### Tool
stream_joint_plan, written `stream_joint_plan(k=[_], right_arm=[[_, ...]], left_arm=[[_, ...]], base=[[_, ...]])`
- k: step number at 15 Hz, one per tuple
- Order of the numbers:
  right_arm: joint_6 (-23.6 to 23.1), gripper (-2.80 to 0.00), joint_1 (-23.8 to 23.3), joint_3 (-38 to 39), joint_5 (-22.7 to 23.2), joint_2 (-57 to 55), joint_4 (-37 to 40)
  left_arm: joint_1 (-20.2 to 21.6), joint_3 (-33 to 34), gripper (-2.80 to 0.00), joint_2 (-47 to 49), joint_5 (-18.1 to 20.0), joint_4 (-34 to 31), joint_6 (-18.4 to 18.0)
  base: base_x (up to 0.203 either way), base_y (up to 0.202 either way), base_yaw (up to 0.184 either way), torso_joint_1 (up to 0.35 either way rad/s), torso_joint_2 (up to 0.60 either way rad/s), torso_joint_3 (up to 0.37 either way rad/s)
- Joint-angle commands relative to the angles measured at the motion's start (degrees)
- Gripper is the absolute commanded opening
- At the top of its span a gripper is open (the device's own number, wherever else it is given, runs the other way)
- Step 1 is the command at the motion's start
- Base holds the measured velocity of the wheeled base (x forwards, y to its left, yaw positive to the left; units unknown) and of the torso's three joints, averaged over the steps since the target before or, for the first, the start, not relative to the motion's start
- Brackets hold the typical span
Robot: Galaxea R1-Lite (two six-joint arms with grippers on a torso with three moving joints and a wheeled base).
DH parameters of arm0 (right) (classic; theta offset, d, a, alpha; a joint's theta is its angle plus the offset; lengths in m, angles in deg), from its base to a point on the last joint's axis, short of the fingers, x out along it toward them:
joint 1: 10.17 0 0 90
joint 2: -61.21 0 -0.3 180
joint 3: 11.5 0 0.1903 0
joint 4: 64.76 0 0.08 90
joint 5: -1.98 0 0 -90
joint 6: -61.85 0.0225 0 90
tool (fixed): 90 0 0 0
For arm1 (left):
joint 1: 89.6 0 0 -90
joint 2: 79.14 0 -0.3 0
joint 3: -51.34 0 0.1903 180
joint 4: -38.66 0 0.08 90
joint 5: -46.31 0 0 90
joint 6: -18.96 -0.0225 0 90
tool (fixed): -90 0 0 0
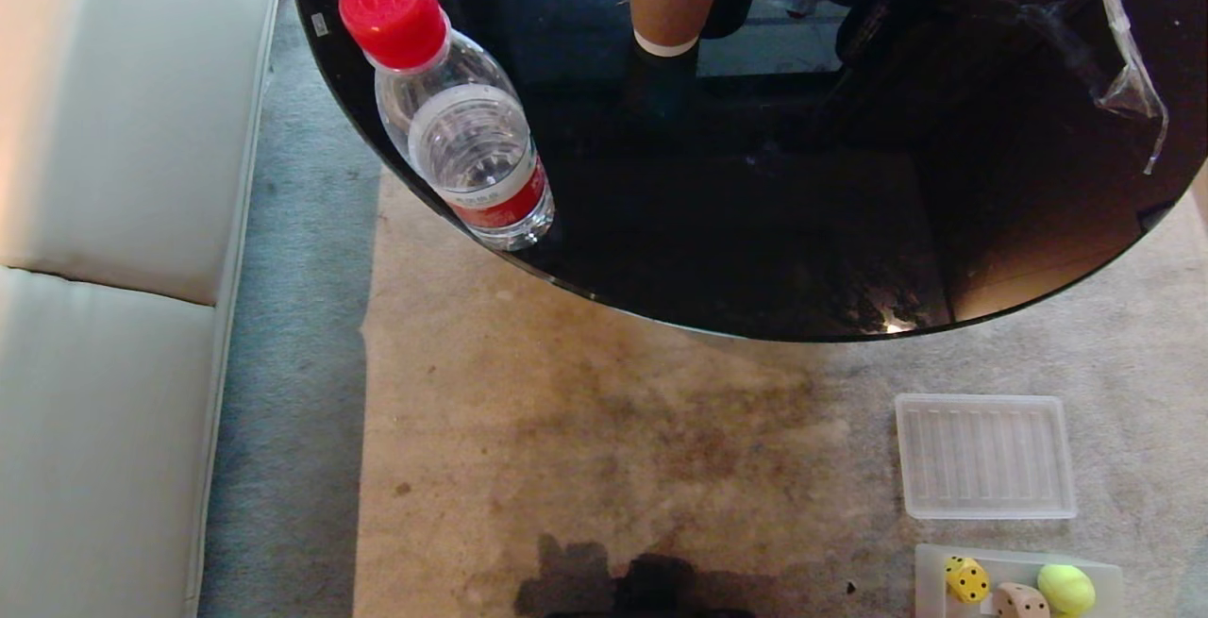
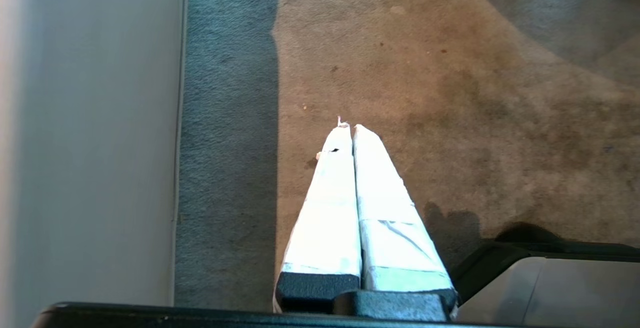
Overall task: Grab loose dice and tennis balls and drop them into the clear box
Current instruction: Close the lid
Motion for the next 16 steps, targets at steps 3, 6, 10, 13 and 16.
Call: stream_joint_plan(k=[3, 6, 10, 13, 16], right_arm=[[-0.18, -2.80, 0.01, -0.10, 0.02, -0.09, 0.06], [-0.18, -2.80, 0.01, -0.01, 0.02, -0.09, 0.06], [-0.18, -2.80, 0.01, -0.01, 0.02, -0.09, 0.06], [-0.18, -2.80, 0.01, -0.01, 0.02, -0.09, 0.06], [-0.18, -2.80, 0.01, -0.01, 0.02, -0.09, 0.06]], left_arm=[[0.00, 0.00, -2.80, 0.00, -0.02, 0.00, 0.02], [0.00, 0.00, -2.80, 0.00, -0.02, 0.00, 0.02], [0.00, 0.00, -2.80, 0.00, -0.02, 0.00, 0.02], [0.00, 0.00, -2.80, 0.00, -0.02, 0.00, 0.02], [0.00, 0.00, -2.80, 0.00, -0.02, 0.00, 0.02]], base=[[0.000, 0.000, 0.000, 0.000, 0.00, 0.000], [0.000, 0.000, 0.000, 0.000, 0.00, 0.000], [0.000, 0.000, 0.000, 0.000, 0.00, 0.000], [0.000, 0.000, 0.000, 0.000, 0.00, 0.000], [0.000, 0.000, 0.000, 0.000, 0.00, 0.000]])
